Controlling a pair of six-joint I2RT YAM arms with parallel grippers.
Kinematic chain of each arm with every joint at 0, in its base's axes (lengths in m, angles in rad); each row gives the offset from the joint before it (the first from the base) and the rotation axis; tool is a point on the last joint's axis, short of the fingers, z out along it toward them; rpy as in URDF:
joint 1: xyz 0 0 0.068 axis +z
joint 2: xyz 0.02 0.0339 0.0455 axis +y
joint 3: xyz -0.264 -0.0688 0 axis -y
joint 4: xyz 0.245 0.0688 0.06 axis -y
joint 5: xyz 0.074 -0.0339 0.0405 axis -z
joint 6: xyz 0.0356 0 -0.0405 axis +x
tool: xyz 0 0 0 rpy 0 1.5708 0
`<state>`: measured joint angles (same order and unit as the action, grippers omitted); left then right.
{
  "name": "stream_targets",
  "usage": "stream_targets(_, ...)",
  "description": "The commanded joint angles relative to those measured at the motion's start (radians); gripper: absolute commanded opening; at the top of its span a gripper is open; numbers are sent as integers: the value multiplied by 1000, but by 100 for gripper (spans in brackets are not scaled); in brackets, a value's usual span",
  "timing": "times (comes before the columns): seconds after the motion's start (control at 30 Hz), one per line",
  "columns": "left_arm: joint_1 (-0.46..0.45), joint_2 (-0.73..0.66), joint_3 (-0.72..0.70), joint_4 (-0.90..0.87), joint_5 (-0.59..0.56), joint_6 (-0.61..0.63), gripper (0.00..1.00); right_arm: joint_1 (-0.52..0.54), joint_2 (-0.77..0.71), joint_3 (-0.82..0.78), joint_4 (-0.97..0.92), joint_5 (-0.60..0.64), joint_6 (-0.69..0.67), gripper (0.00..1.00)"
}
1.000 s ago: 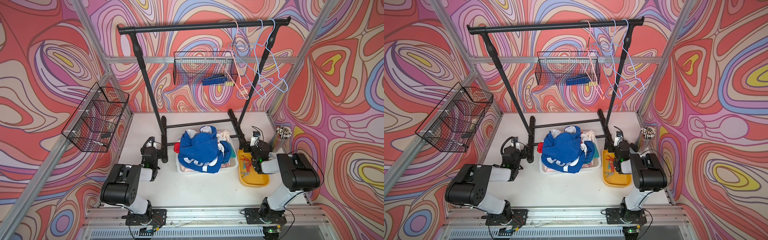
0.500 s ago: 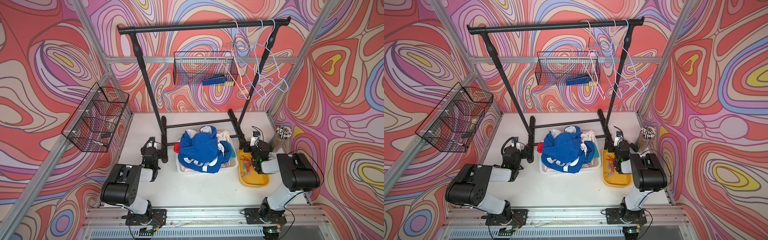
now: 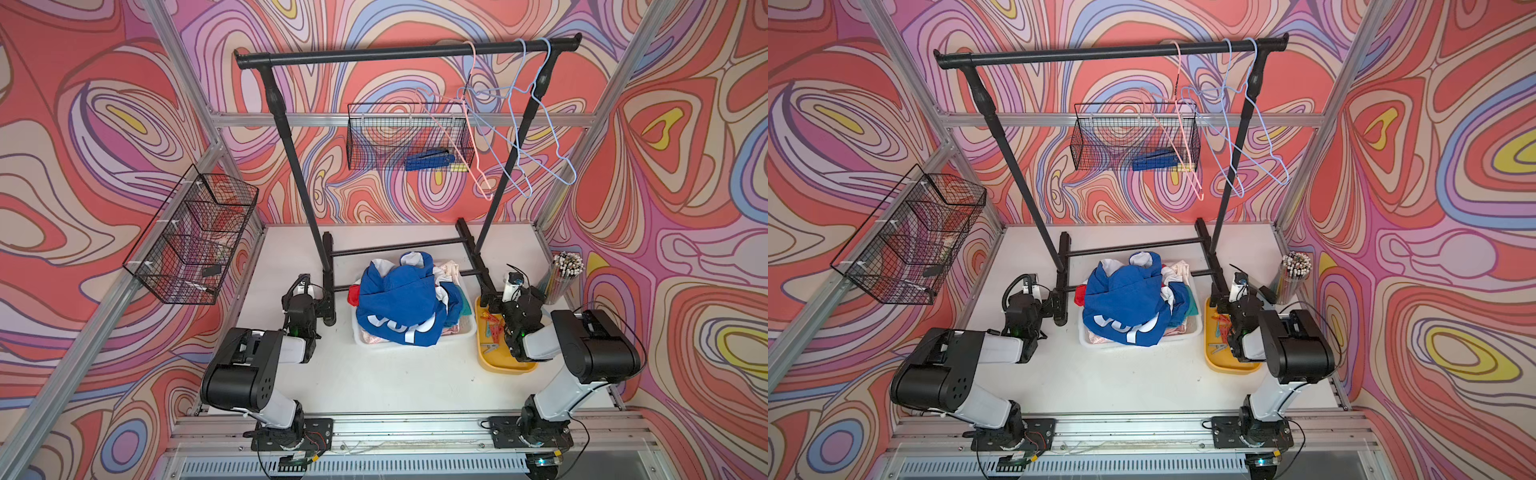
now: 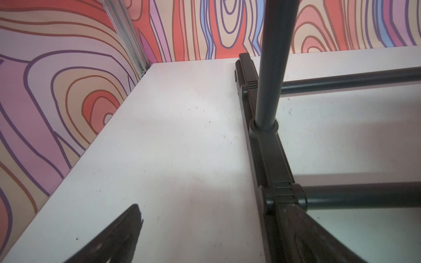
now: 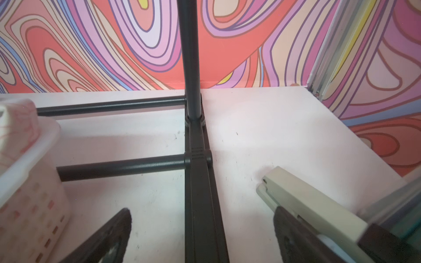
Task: Remove the clothespins securing jackets to the hanger
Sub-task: Reset both arms
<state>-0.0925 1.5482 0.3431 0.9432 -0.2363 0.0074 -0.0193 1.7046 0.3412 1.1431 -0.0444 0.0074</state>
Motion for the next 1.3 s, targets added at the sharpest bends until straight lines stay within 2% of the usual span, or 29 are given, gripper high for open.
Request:
stream_targets(0.0,-1,3,2,30,-6,11,100,-3,-6,123,-198,73,29,98)
stream_targets(0.03,-1,3,0,38,-9,10,100,3,-4,125,-189,82,23,98)
stream_targets(0.17,-1,4,1,31,-6,10,100,4,4,12,39,65,19,98)
stream_targets(0.27,-2,3,2,31,-6,11,100,4,3,147,-229,50,11,98)
stream_targets(0.33,-1,3,2,31,-5,11,100,3,-2,88,-116,10,3,98)
stream_targets(0.43,-1,3,1,31,-6,9,100,-3,1,109,-153,-85,-20,98)
stream_targets(0.93,-1,4,1,30,-6,10,100,-13,1,114,-168,-89,-7,98)
stream_targets(1.1,-2,4,2,31,-6,10,100,-11,-2,31,-10,-77,-10,98)
stream_targets(1.27,-1,3,2,31,-5,9,100,-11,0,116,-171,-71,-13,98)
